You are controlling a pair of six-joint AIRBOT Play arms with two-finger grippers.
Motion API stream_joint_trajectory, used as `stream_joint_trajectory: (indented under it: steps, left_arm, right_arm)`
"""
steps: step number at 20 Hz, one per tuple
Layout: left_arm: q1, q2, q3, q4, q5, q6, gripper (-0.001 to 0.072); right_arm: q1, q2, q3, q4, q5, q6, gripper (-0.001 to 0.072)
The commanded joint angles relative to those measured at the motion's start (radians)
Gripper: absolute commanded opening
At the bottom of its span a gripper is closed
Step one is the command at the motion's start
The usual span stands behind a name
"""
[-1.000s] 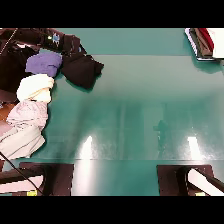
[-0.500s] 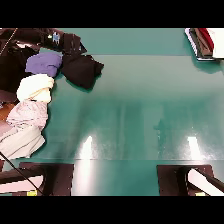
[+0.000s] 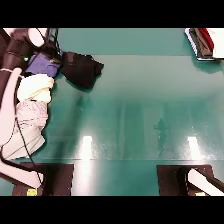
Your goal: Fold the shirts.
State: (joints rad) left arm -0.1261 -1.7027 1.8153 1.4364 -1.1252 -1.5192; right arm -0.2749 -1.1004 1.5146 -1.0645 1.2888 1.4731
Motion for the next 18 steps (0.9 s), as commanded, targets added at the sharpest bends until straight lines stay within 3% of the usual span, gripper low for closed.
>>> stream_joint_trajectory:
  steps: [1, 7, 8, 9, 10, 12, 15, 18]
  left_arm:
    - [0.082, -0.158, -0.003, -0.071, 0.032, -0.027, 0.0583]
    - [0.103, -0.238, -0.003, -0.182, 0.142, -0.026, 0.0557]
    - [0.103, -0.237, -0.001, -0.187, 0.156, -0.025, 0.0364]
    - [0.103, -0.237, 0.008, -0.202, 0.154, -0.025, 0.0073]
    - [0.103, -0.236, 0.028, -0.22, 0.138, -0.019, 0.0025]
    - [0.101, -0.218, 0.102, -0.254, 0.087, 0.005, 0.0024]
    - [0.069, -0.132, 0.283, -0.336, 0.015, 0.25, 0.0024]
    - [0.021, 0.074, 0.311, -0.629, -0.012, 0.547, 0.0024]
  right_arm:
    - [0.001, 0.0, 0.0, 0.0, 0.005, 0.001, 0.002]
    - [0.001, 0.0, 0.0, 0.0, 0.0, 0.001, 0.002]
    - [0.001, 0.001, 0.0, 0.0, 0.0, 0.001, 0.002]
    - [0.001, 0.001, 0.0, 0.0, 0.0, 0.001, 0.002]
    - [0.001, 0.001, 0.0, 0.0, -0.001, 0.001, 0.002]
    - [0.001, 0.006, 0.0, 0.001, -0.013, 0.001, 0.002]
    - [0.001, 0.051, 0.0, 0.001, -0.085, 0.001, 0.002]
    - [0.001, 0.134, 0.0, 0.001, -0.219, 0.001, 0.002]
